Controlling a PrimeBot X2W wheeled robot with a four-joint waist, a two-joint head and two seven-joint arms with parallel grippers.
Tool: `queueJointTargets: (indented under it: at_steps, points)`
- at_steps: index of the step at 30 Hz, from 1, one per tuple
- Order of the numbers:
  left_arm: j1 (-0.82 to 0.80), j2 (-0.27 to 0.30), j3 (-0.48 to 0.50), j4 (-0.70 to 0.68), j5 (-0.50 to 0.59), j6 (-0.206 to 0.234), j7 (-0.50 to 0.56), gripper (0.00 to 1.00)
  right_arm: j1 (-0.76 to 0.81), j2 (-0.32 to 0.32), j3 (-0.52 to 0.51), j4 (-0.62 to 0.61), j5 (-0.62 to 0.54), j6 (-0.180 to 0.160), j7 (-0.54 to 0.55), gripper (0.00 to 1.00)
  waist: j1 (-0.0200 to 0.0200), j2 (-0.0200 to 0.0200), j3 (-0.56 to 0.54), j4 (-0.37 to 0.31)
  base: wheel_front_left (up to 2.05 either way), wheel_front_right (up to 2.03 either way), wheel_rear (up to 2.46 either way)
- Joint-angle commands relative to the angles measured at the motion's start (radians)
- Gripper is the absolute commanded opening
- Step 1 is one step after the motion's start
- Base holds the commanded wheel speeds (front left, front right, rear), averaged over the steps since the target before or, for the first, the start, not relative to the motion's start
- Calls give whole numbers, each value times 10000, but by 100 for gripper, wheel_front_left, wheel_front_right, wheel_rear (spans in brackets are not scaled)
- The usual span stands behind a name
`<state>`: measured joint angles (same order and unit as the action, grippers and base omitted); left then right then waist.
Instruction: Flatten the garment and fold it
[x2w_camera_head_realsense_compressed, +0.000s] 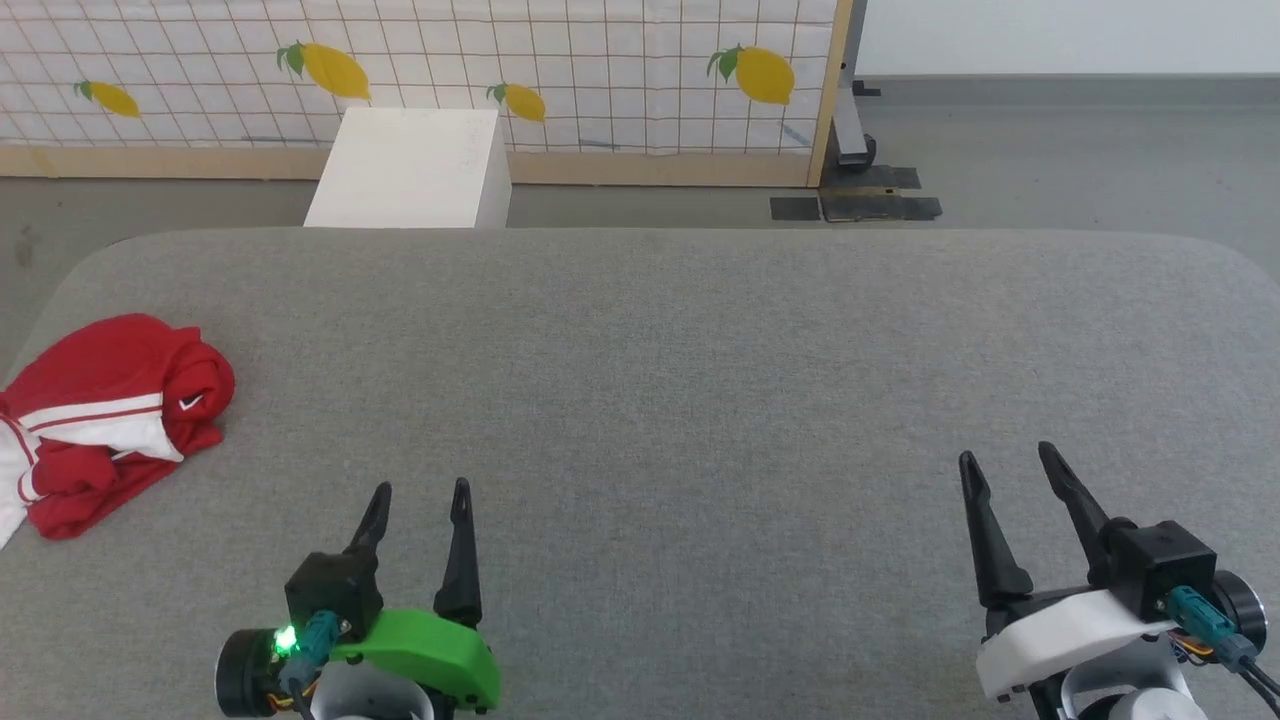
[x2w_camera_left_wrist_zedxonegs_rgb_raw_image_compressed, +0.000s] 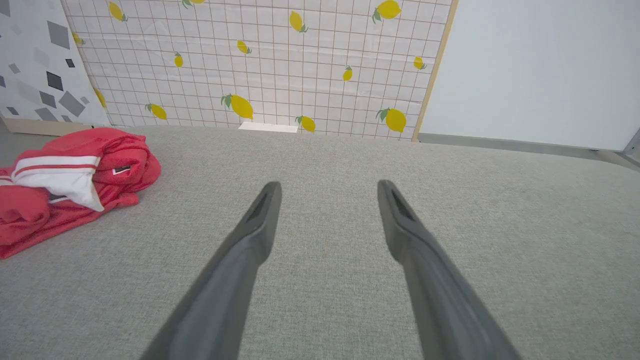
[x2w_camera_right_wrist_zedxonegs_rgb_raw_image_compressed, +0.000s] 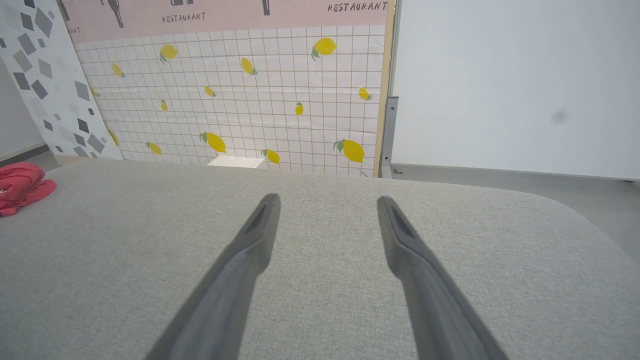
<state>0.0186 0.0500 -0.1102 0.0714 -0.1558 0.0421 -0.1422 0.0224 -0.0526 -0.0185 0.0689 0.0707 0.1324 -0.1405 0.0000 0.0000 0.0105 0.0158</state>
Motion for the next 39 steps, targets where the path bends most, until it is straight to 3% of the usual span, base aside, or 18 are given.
queueJointTargets:
  at_steps: [1,25,39]
  points:
    - [-155,2,-61,84,-83,54,-101,100,58,14,-15,70,71,-10,-113,100,0,0,6,5,0,0,0]
    - [-344,2,-590,883,-587,173,-593,100,97,19,-49,446,276,-13,-607,100,0,0,73,168,0,0,0]
    - [-344,2,-738,1119,-704,309,-879,100,316,21,167,580,406,-15,-895,100,0,0,-90,1473,0,0,0]
